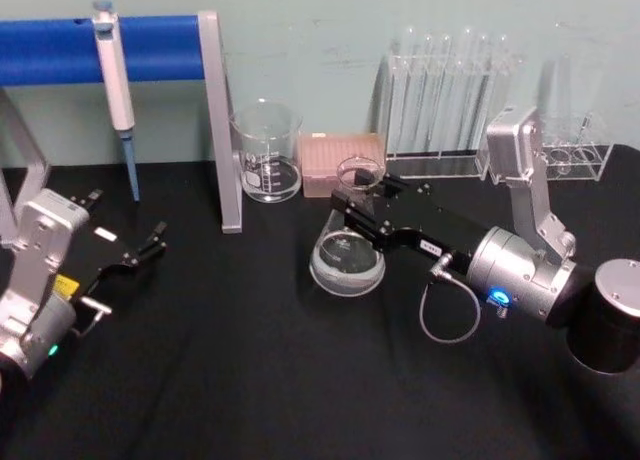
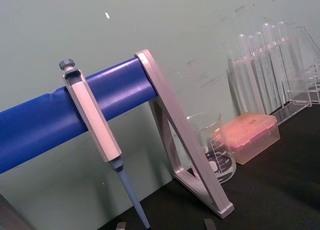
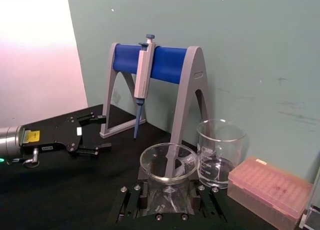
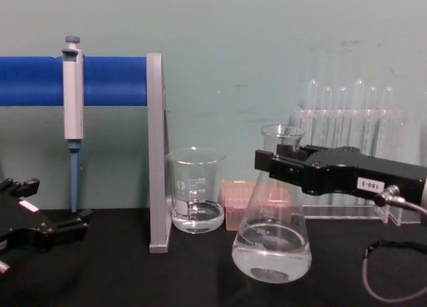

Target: Grasp the erlenmeyer flask with one hand, shake it three times, then place it back.

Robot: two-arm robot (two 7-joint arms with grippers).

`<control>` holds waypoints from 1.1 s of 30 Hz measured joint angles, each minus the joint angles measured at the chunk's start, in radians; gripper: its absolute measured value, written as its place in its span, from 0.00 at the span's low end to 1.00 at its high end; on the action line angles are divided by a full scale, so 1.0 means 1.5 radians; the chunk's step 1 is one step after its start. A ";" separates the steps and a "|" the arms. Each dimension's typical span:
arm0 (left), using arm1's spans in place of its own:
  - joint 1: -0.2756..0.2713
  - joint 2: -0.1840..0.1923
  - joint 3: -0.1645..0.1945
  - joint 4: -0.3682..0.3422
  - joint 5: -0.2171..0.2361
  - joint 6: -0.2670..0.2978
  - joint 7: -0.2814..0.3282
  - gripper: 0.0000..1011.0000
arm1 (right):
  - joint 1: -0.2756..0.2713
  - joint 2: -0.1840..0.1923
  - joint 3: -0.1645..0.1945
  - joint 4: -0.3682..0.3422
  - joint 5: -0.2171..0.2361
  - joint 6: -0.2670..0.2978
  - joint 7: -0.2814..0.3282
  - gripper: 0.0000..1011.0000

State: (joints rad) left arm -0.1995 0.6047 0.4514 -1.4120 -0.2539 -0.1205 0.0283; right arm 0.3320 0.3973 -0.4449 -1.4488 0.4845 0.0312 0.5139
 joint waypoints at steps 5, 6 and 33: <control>0.000 0.000 0.000 0.000 0.000 0.000 0.000 0.99 | 0.007 0.000 -0.005 0.015 0.001 -0.005 0.007 0.45; 0.000 0.000 0.000 0.000 0.000 0.000 0.000 0.99 | 0.008 0.000 -0.007 0.018 0.002 -0.006 0.008 0.45; 0.000 0.000 0.000 0.000 0.000 0.000 0.000 0.99 | 0.028 -0.002 -0.032 0.087 -0.006 -0.015 0.034 0.45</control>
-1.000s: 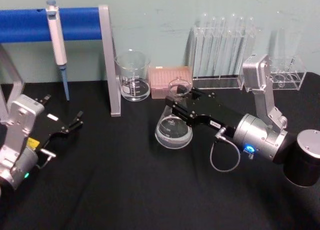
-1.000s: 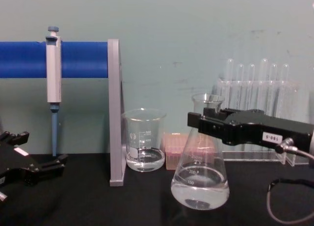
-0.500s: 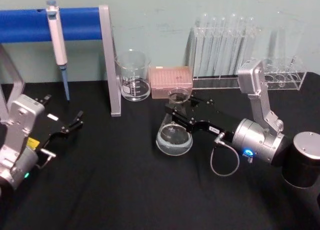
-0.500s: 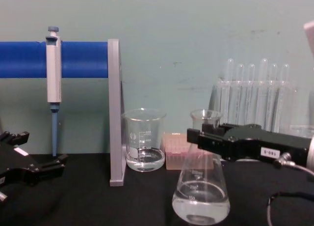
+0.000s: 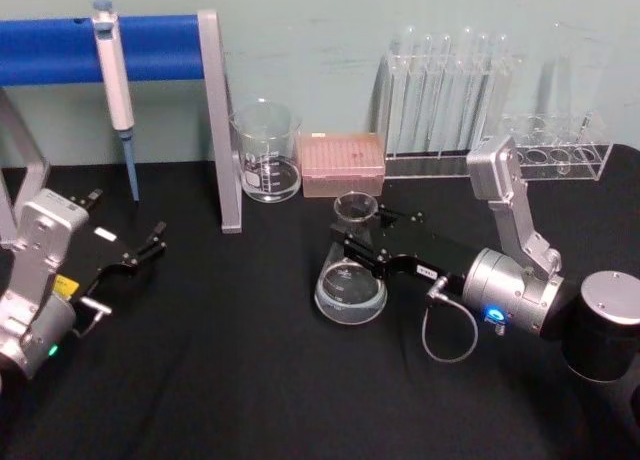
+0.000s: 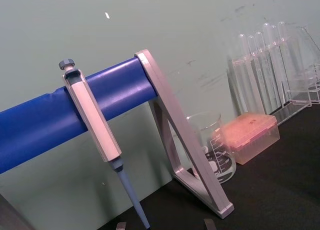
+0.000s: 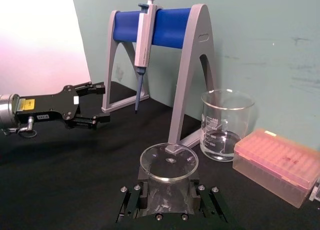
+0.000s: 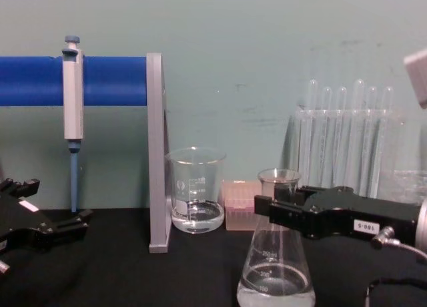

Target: Grasp the erlenmeyer flask with one hand, shake it three times, then place it back.

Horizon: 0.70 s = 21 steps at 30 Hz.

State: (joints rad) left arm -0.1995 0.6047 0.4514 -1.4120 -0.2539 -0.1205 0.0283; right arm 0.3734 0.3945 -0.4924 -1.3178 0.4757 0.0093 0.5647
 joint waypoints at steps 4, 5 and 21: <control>0.000 0.000 0.000 0.000 0.000 0.000 0.000 0.99 | 0.002 0.000 -0.003 0.005 -0.003 0.000 0.003 0.45; 0.000 0.000 0.000 0.000 0.000 0.000 0.000 0.99 | 0.003 -0.001 -0.003 0.007 -0.003 0.000 0.004 0.45; 0.000 0.000 0.000 0.000 0.000 0.000 0.000 0.99 | 0.008 -0.002 -0.012 0.016 -0.010 0.001 0.011 0.45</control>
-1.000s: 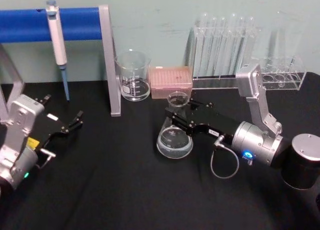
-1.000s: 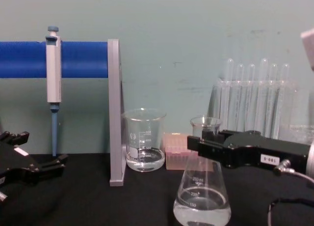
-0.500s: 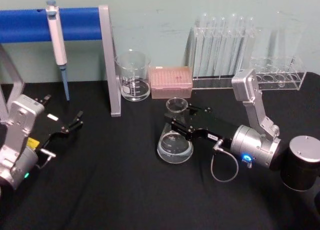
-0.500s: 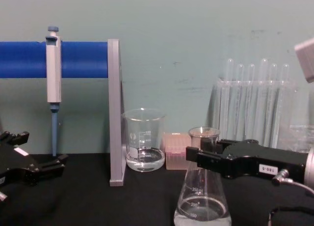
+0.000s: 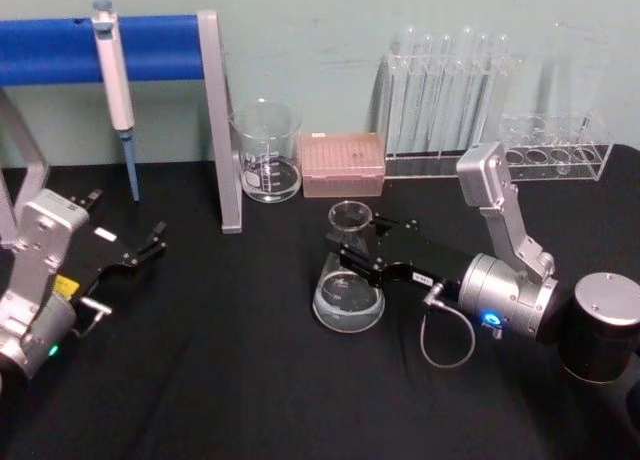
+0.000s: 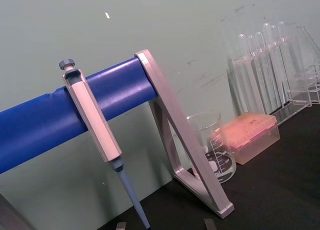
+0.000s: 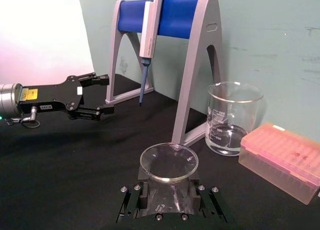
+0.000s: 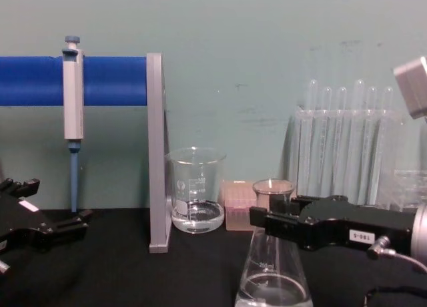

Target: Grasp the erlenmeyer flask with one hand, shake it three times, then place it back.

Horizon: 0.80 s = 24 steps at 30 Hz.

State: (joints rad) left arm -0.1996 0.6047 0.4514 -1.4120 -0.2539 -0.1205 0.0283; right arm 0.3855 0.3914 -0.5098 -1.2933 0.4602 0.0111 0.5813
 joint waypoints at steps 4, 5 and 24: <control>0.000 0.000 0.000 0.000 0.000 0.000 0.000 0.99 | 0.000 0.000 -0.001 0.001 -0.001 0.003 0.001 0.45; 0.000 0.000 0.000 0.000 0.000 0.000 0.000 0.99 | 0.000 0.000 -0.001 0.002 0.000 0.003 0.001 0.45; 0.000 0.000 0.000 0.000 0.000 0.000 0.000 0.99 | 0.001 0.001 -0.001 0.002 0.003 0.013 0.000 0.45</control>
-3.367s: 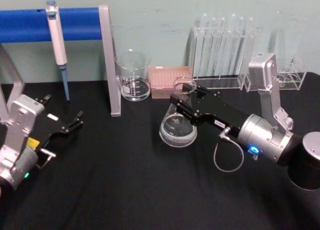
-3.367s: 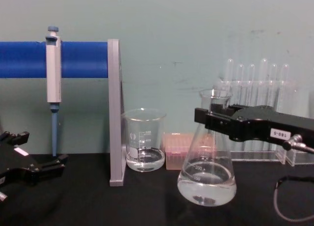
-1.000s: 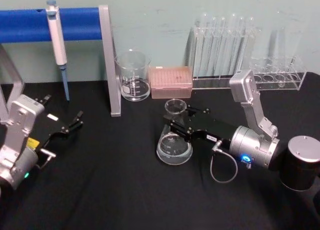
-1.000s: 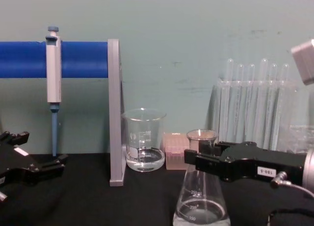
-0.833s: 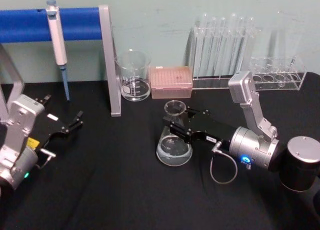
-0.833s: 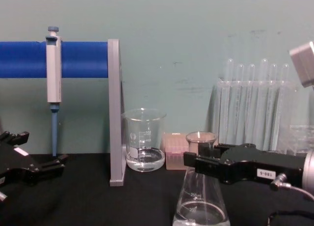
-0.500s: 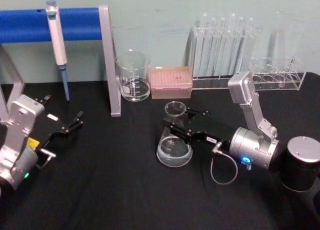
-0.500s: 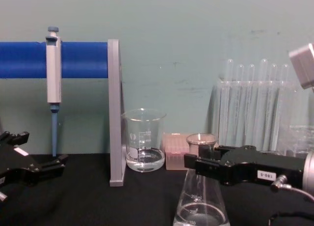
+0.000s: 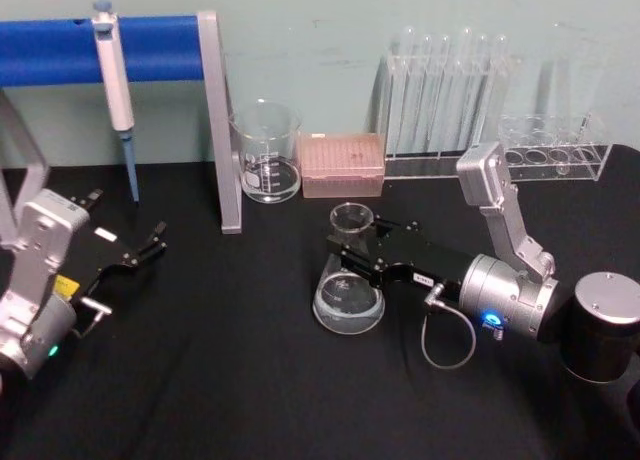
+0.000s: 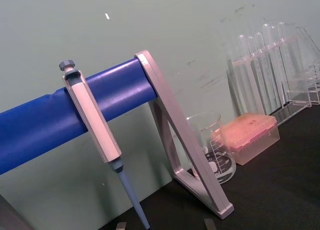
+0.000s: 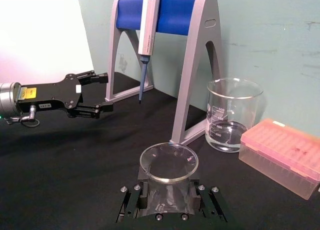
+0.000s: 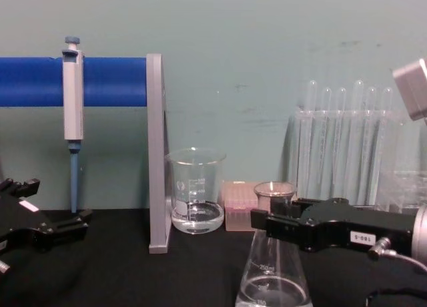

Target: Grasp the erlenmeyer flask with one hand, shake it three times, then place it back.

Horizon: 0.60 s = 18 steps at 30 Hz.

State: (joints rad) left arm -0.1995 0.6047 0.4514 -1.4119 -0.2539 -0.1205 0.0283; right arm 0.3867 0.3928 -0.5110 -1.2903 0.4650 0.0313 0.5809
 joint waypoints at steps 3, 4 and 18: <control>0.000 0.000 0.000 0.000 0.000 0.000 0.000 0.99 | 0.000 0.000 0.000 0.000 0.000 0.000 0.000 0.45; 0.000 0.000 0.000 0.000 0.000 0.000 0.000 0.99 | 0.000 0.000 0.000 0.000 0.000 0.000 0.000 0.45; 0.000 0.000 0.000 0.000 0.000 0.000 0.000 0.99 | -0.001 0.000 0.000 0.001 -0.003 0.003 -0.001 0.50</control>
State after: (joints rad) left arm -0.1995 0.6047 0.4514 -1.4120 -0.2539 -0.1206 0.0283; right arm 0.3852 0.3929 -0.5115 -1.2893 0.4603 0.0351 0.5799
